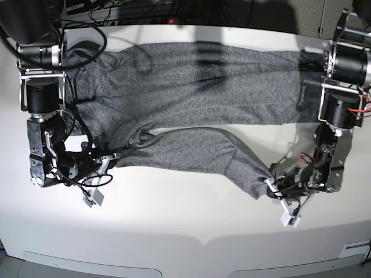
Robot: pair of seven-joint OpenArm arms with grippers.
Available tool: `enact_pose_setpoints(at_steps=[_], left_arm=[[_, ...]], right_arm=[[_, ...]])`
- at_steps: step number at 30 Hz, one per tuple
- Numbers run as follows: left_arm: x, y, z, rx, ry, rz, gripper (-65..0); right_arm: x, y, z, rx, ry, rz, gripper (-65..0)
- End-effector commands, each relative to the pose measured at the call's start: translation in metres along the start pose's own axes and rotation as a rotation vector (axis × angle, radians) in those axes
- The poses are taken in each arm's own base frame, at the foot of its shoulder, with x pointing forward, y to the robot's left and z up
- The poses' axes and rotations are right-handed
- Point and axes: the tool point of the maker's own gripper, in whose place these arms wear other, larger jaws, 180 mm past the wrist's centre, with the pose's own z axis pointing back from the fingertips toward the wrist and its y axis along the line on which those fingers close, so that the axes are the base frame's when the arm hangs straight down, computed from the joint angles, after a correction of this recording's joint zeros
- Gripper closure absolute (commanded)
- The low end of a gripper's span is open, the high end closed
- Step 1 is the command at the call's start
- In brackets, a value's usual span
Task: Fold the T-shirt properly
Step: 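Lift the pinched edge with both grippers and fold it over the body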
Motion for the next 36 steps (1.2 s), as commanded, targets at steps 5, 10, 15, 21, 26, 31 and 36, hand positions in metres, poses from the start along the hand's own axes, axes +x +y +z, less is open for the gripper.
enact_pose_setpoints(at_steps=[5, 10, 15, 21, 26, 31, 36], left_arm=[[0.034, 0.023, 0.027, 0.013, -0.066, 0.006, 0.0], [0.03, 0.04, 0.046, 0.039, -0.08, -0.02, 0.0], [0.021, 0.035, 0.064, 0.041, -0.096, -0.097, 0.0], [0.01, 0.01, 0.083, 0.014, -0.112, -0.193, 0.0], [0.016, 0.013, 0.11, 0.049, -0.171, -0.163, 0.0], [0.005, 0.029, 0.133, 0.099, -0.141, -0.156, 0.0], [-0.018, 0.038, 0.145, 0.129, -0.083, -0.196, 0.0]], right_arm=[[0.035, 0.002, 0.022, -0.017, -0.096, 0.061, 0.0], [0.046, 0.017, 0.04, -0.008, -0.099, 0.127, 0.0], [0.049, 0.036, 0.051, 0.006, -0.137, 0.188, 0.0], [0.024, 0.053, 0.053, 0.004, -0.114, 0.241, 0.0], [0.005, 0.071, 0.052, 0.017, -0.108, 0.274, 0.0], [-0.007, 0.083, 0.062, 0.012, -0.134, 0.294, 0.0], [-0.021, 0.083, 0.078, -0.02, -0.166, 0.278, 0.0]])
